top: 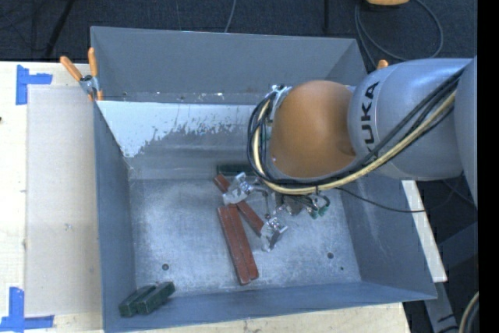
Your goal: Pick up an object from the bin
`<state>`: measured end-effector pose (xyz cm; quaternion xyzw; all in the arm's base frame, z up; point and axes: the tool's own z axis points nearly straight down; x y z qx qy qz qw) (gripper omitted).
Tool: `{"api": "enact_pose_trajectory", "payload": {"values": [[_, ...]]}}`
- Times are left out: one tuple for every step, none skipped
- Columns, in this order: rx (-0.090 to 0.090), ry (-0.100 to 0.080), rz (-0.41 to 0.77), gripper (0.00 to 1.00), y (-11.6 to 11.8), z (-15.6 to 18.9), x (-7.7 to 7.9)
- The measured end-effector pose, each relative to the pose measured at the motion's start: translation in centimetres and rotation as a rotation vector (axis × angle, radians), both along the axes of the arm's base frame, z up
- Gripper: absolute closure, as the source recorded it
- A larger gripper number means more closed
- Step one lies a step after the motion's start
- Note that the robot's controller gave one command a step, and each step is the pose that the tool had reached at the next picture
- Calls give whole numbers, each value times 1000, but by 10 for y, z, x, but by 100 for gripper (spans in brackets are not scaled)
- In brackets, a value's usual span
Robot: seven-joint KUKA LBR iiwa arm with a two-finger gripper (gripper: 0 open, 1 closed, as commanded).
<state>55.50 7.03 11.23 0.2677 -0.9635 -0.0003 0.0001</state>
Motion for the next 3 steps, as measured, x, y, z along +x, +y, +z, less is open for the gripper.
{"api": "enact_pose_trajectory", "payload": {"values": [[2,-7,165,100,14,-36,38],[2,-7,165,100,14,-36,38],[2,2,290,100,-42,149,17]]}}
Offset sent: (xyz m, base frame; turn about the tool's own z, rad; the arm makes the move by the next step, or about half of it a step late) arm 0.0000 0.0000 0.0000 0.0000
